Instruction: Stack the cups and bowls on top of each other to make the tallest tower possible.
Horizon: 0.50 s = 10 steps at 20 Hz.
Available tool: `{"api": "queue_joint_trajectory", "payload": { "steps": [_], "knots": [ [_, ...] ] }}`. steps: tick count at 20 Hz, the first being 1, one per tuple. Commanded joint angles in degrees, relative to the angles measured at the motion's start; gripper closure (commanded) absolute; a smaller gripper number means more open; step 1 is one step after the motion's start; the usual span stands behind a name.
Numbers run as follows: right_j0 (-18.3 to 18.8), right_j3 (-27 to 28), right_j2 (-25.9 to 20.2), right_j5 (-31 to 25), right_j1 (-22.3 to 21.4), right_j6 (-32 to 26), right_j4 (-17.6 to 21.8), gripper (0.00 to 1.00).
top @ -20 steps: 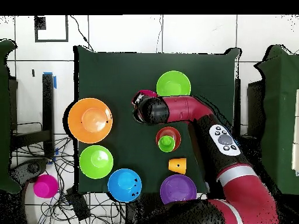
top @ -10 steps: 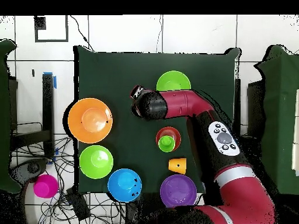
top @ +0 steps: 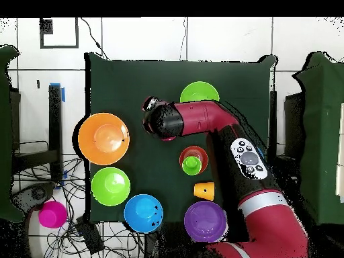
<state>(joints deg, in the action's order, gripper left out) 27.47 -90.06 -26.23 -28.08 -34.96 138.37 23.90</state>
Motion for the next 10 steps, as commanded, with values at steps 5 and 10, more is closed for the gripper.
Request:
{"api": "queue_joint_trajectory", "payload": {
  "steps": [5,10],
  "knots": [
    [-0.6,0.5,0.1,-2.9,3.9,-3.6,0.7,0.0],
    [-1.9,4.3,2.7,-9.1,10.2,-7.8,3.8,0.0]
  ]
}}
